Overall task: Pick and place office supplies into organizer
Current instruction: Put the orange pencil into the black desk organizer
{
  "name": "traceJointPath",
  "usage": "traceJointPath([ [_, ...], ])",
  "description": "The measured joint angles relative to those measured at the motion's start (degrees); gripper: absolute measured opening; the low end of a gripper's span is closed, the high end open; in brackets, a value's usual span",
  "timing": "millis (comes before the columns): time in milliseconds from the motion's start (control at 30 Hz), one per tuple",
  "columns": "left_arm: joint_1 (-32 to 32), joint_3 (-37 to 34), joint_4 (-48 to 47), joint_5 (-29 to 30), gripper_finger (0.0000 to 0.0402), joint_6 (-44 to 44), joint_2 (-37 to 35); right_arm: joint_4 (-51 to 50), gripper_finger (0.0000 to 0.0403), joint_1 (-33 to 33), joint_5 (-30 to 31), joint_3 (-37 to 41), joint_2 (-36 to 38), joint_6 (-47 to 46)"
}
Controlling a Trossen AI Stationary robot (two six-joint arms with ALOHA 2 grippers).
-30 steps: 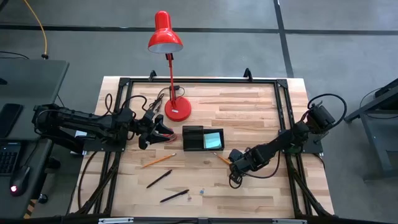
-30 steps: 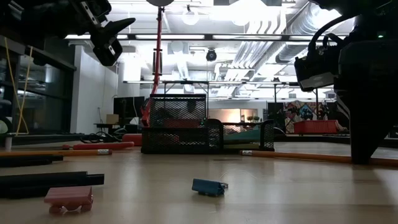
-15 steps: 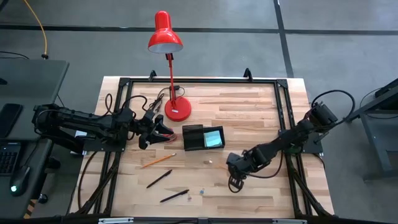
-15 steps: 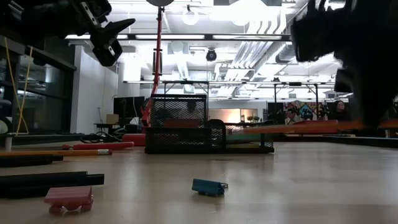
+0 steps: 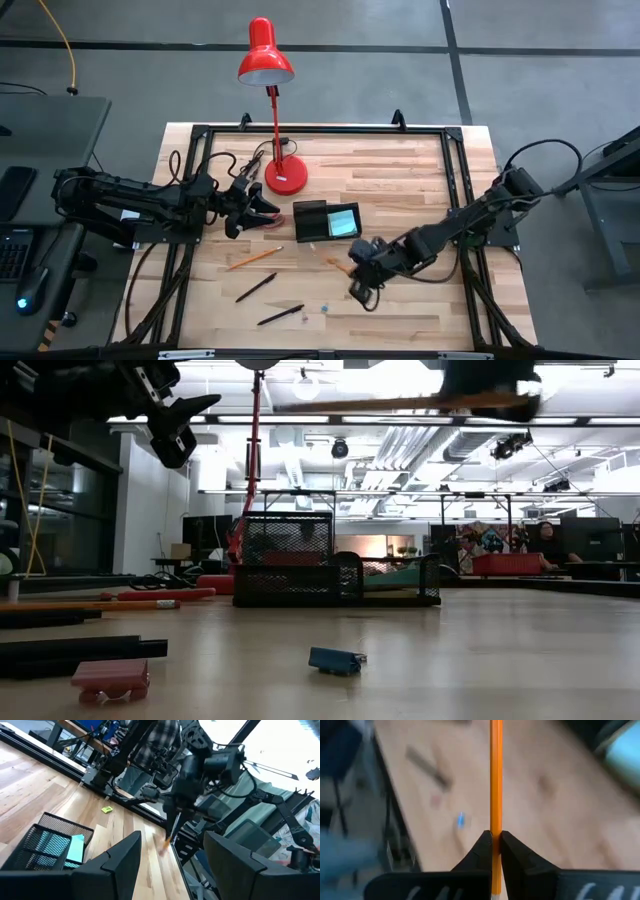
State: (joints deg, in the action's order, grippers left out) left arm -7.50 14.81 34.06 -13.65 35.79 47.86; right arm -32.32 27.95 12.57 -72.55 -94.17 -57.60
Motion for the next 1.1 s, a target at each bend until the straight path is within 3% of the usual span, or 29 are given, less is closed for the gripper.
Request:
traceJointPath([
  [167, 0.0, 0.0, 0.5, 0.0, 0.0205, 2.4, 0.0, 3.1, 0.0000, -2.7, 9.6, -1.7, 0.0, -0.9],
  [433, 0.0, 0.0, 8.1, 2.3, 0.0205, 5.6, 0.0, 13.0, 0.0000, -5.6, 16.7, -1.6, 0.0, 0.9],
  [600, 0.0, 0.6, 10.1, 9.1, 0.0205, 9.8, 0.0, 21.9, 0.0000, -7.0, 18.3, -1.6, 0.0, 4.4],
  [767, 0.0, 2.3, 9.6, 15.8, 0.0205, 8.6, 0.0, 27.2, 0.0000, -8.4, 18.5, -1.6, 0.0, 3.2],
  [1100, 0.0, 6.3, 7.3, 18.7, 0.0205, 3.0, 0.0, 32.3, 0.0000, -9.5, 17.3, -1.6, -1.5, 1.5],
])
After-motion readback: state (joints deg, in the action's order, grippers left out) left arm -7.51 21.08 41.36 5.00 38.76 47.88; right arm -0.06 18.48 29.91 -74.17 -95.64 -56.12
